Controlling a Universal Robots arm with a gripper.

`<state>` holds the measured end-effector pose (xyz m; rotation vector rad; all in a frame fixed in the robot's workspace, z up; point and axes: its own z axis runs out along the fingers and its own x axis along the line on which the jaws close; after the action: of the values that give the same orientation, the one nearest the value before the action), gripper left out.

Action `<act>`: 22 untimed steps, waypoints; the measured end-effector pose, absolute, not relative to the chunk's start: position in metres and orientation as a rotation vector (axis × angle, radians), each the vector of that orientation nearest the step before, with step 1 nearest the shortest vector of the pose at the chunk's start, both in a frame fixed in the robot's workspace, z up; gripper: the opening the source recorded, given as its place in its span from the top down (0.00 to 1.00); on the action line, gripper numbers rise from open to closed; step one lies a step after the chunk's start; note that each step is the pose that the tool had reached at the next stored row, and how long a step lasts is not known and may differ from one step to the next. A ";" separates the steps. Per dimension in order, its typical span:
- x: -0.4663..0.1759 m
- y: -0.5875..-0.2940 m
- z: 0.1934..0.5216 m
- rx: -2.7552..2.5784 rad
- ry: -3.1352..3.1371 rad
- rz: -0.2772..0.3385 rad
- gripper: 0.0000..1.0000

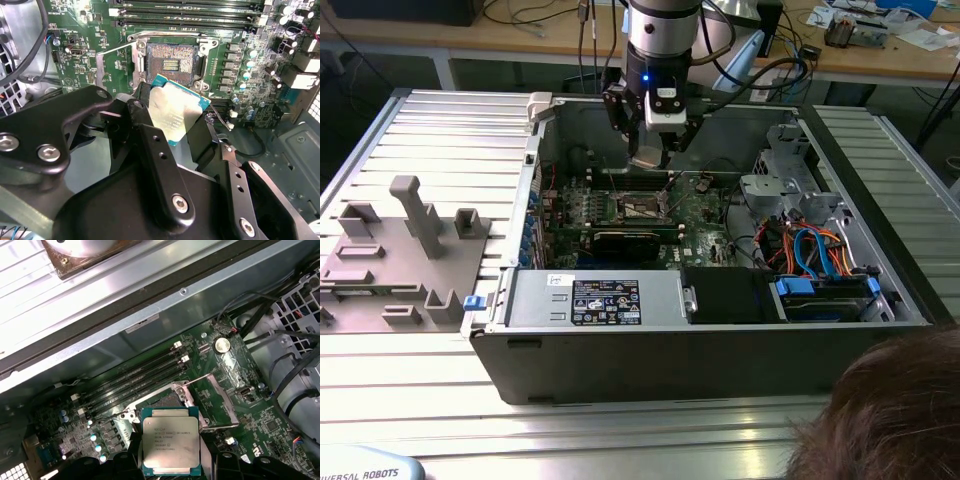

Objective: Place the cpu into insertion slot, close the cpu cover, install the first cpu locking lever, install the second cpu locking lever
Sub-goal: 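Place the cpu into insertion slot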

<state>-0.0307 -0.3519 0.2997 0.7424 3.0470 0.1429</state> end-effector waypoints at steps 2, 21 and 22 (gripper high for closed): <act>-0.031 -0.352 0.300 0.746 3.046 0.143 0.46; -0.031 -0.352 0.299 0.773 3.038 0.143 0.46; -0.031 -0.352 0.299 0.774 3.038 0.143 0.46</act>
<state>-0.0307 -0.3519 0.2992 0.7740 3.0380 0.1428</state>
